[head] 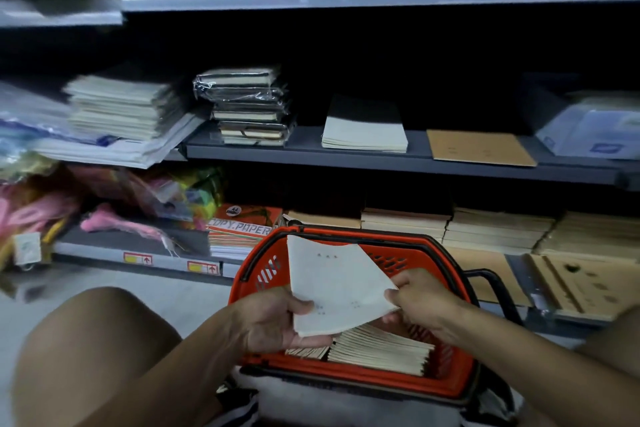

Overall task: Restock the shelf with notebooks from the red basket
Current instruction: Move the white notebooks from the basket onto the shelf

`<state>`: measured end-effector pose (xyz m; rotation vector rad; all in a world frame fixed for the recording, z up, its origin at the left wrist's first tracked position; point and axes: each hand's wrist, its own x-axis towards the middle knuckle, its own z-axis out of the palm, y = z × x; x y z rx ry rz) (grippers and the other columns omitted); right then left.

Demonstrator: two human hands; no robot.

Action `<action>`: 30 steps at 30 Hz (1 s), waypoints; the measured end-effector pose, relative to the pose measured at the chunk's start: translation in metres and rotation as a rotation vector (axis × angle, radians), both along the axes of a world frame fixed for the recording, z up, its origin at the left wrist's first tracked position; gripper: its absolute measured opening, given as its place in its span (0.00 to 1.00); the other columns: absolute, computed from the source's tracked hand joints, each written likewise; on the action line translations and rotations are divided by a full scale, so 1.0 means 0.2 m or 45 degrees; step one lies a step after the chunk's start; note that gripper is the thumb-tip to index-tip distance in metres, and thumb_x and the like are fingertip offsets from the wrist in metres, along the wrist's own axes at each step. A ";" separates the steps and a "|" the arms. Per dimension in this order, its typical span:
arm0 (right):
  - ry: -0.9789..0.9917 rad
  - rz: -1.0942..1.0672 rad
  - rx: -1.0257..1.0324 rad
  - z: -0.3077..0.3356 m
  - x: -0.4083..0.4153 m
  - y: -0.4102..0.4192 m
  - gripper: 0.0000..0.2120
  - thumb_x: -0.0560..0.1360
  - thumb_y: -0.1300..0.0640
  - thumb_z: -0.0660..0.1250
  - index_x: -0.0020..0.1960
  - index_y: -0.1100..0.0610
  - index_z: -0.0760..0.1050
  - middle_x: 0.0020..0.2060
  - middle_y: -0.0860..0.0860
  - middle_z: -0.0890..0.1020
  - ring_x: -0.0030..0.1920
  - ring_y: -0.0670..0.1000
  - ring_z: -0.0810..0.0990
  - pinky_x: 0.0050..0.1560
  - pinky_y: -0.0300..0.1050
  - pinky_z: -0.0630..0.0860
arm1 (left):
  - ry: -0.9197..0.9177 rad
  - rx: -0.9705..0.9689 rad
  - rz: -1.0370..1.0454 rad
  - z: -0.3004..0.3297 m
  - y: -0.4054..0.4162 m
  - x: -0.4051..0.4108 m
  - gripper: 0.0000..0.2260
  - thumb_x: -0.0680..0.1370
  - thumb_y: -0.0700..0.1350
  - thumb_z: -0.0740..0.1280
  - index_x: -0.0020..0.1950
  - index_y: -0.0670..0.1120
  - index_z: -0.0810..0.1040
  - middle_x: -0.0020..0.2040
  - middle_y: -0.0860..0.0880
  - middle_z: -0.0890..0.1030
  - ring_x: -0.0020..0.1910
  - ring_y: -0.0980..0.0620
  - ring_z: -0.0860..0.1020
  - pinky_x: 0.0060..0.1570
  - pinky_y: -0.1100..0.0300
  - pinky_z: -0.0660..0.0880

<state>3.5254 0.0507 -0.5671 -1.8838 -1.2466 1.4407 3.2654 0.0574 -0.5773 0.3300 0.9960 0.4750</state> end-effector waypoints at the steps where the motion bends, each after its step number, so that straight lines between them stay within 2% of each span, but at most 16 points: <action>1: -0.003 0.004 0.033 0.02 0.01 -0.02 0.07 0.85 0.64 0.62 0.57 0.65 0.78 0.40 0.60 0.88 0.34 0.51 0.86 0.33 0.40 0.79 | -0.012 0.010 0.007 0.02 -0.02 0.00 0.20 0.82 0.29 0.61 0.72 0.44 0.74 0.67 0.34 0.79 0.62 0.29 0.80 0.47 0.36 0.83; 3: 0.015 -0.014 0.097 0.04 0.02 -0.05 0.06 0.85 0.63 0.63 0.60 0.62 0.75 0.40 0.60 0.88 0.36 0.53 0.87 0.37 0.41 0.80 | -0.018 0.027 0.030 0.05 -0.05 0.01 0.20 0.82 0.30 0.61 0.71 0.46 0.75 0.67 0.35 0.79 0.60 0.29 0.80 0.43 0.41 0.84; 7: 0.064 -0.052 0.227 0.12 0.03 -0.12 0.06 0.84 0.63 0.64 0.61 0.58 0.73 0.48 0.57 0.87 0.40 0.54 0.89 0.40 0.43 0.82 | 0.065 0.100 0.084 0.09 -0.09 0.04 0.22 0.82 0.29 0.61 0.70 0.49 0.75 0.66 0.37 0.80 0.53 0.34 0.84 0.39 0.47 0.82; 10: 0.083 -0.041 0.300 0.17 0.03 -0.15 0.05 0.85 0.62 0.63 0.60 0.57 0.73 0.51 0.55 0.86 0.40 0.53 0.89 0.40 0.42 0.82 | 0.090 0.177 0.096 0.15 -0.12 0.06 0.24 0.81 0.27 0.61 0.69 0.52 0.76 0.69 0.39 0.79 0.60 0.35 0.81 0.37 0.50 0.81; 13: 0.133 -0.057 0.379 0.20 0.04 -0.17 0.04 0.85 0.62 0.64 0.59 0.58 0.75 0.48 0.55 0.88 0.42 0.56 0.88 0.45 0.52 0.85 | 0.126 0.313 0.089 0.22 -0.13 0.06 0.27 0.81 0.26 0.61 0.67 0.56 0.78 0.68 0.41 0.79 0.56 0.36 0.82 0.37 0.51 0.80; 15: 0.273 -0.107 0.381 0.22 0.04 -0.16 0.05 0.84 0.63 0.64 0.59 0.62 0.77 0.46 0.57 0.88 0.43 0.59 0.88 0.45 0.55 0.84 | 0.147 0.430 0.080 0.27 -0.13 0.07 0.27 0.81 0.27 0.62 0.66 0.59 0.78 0.67 0.43 0.80 0.56 0.37 0.83 0.38 0.51 0.79; 19: 0.443 -0.141 0.431 0.28 0.04 -0.15 0.07 0.84 0.66 0.63 0.56 0.66 0.80 0.44 0.60 0.88 0.38 0.56 0.84 0.37 0.46 0.79 | 0.186 0.611 0.119 0.36 -0.11 0.09 0.27 0.81 0.28 0.62 0.68 0.58 0.75 0.67 0.44 0.80 0.58 0.39 0.80 0.38 0.52 0.77; 24: 0.397 -0.083 0.607 0.33 0.08 -0.12 0.08 0.85 0.64 0.62 0.60 0.60 0.79 0.47 0.57 0.88 0.40 0.56 0.86 0.41 0.44 0.80 | 0.158 0.773 0.128 0.44 -0.04 0.10 0.26 0.82 0.29 0.62 0.69 0.58 0.74 0.63 0.45 0.84 0.55 0.39 0.83 0.38 0.52 0.78; 26: 0.331 -0.067 0.658 0.34 0.09 -0.09 0.09 0.86 0.63 0.61 0.61 0.56 0.79 0.49 0.54 0.88 0.41 0.55 0.85 0.45 0.50 0.80 | 0.161 0.812 0.123 0.46 0.00 0.11 0.25 0.82 0.29 0.63 0.69 0.58 0.74 0.62 0.46 0.84 0.56 0.38 0.84 0.39 0.52 0.78; 28: 0.255 -0.059 0.693 0.34 0.09 -0.07 0.10 0.86 0.61 0.61 0.61 0.52 0.79 0.51 0.50 0.88 0.43 0.57 0.85 0.51 0.60 0.80 | 0.165 0.837 0.127 0.48 0.04 0.12 0.25 0.82 0.30 0.64 0.69 0.58 0.74 0.62 0.45 0.84 0.59 0.36 0.83 0.39 0.51 0.79; 30: 0.220 -0.074 0.702 0.35 0.09 -0.04 0.11 0.86 0.61 0.61 0.61 0.50 0.79 0.52 0.47 0.87 0.47 0.58 0.86 0.56 0.65 0.80 | 0.172 0.860 0.135 0.49 0.09 0.13 0.24 0.82 0.31 0.64 0.68 0.58 0.75 0.63 0.45 0.84 0.61 0.34 0.82 0.39 0.51 0.79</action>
